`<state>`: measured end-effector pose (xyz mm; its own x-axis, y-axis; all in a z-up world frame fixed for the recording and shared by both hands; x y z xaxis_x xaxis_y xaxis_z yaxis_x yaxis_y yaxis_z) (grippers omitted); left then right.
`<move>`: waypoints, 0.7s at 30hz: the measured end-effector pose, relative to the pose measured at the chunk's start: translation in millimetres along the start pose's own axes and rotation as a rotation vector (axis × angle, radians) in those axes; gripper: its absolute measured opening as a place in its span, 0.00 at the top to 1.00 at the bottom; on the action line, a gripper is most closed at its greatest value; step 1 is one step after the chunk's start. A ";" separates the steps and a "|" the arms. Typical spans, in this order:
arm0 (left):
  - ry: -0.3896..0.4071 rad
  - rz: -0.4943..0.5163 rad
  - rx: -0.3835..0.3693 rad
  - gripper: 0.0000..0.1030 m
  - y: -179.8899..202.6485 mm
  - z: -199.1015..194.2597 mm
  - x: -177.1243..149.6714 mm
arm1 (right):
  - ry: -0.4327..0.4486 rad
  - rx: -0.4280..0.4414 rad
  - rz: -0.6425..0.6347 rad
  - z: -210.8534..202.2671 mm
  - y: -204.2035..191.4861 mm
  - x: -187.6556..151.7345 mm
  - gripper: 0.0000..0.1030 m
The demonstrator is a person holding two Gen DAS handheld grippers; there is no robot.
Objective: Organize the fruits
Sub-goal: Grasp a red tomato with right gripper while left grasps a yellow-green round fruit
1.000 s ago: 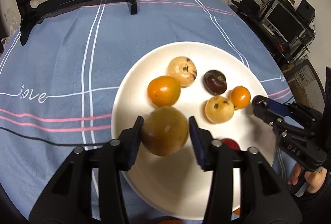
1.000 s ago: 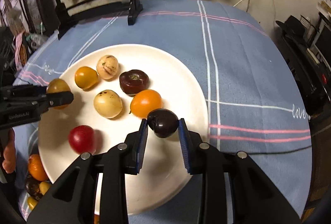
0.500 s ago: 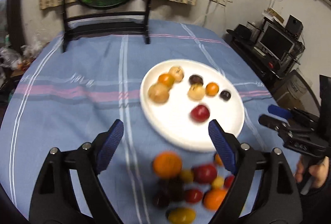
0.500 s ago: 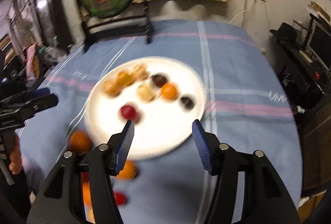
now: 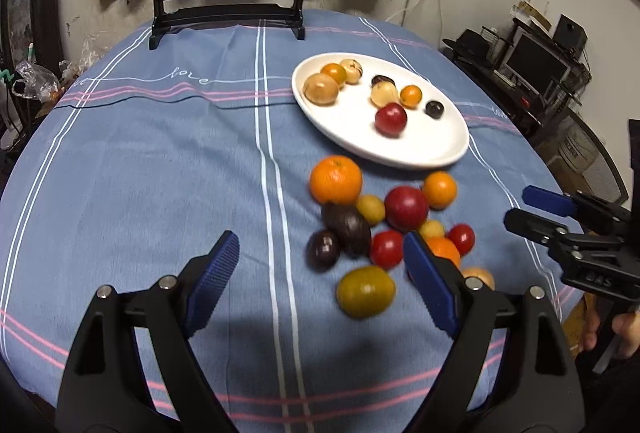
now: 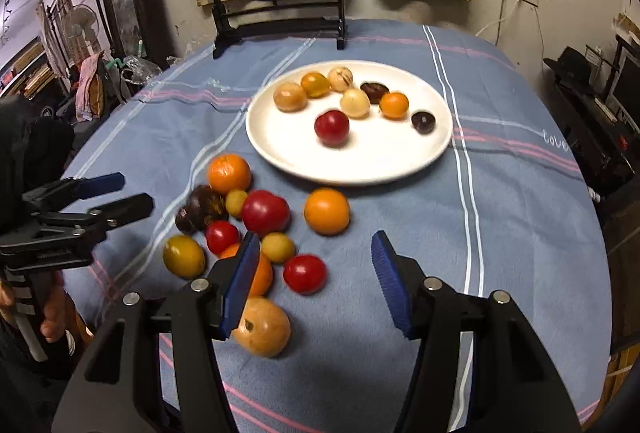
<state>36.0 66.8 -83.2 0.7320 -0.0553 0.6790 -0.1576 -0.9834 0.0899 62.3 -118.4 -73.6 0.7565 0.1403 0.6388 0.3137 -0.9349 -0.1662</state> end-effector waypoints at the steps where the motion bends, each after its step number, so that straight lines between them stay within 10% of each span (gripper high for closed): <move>1: -0.003 0.007 -0.004 0.17 0.8 -1.0 -3.4 | -0.007 -0.003 -0.001 3.2 1.4 -3.8 0.43; 10: -0.052 0.067 -0.060 0.16 17.1 2.1 -29.4 | -0.103 0.089 0.042 46.3 5.4 -16.4 0.43; 13: -0.067 0.077 -0.060 0.16 20.2 5.8 -33.0 | -0.156 0.114 0.043 67.8 4.0 -20.2 0.62; 21: -0.104 0.078 -0.055 0.16 22.1 21.8 -37.4 | -0.009 0.033 0.066 14.4 14.0 -19.4 0.68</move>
<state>19.5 43.4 -122.4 0.7805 -0.1512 0.6067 -0.2505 -0.9646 0.0819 60.2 -129.5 -99.2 0.7810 0.0813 0.6192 0.2816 -0.9308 -0.2329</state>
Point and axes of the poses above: each gripper's, at about its wrist camera, not at the fingertips, and z roughly the way its jaws point, y to its right, x to its top, the point moved 5 cm from there along z, roughly the way its jaws point, and after that the axes turned 7 degrees about z, right-handed, at the moved point
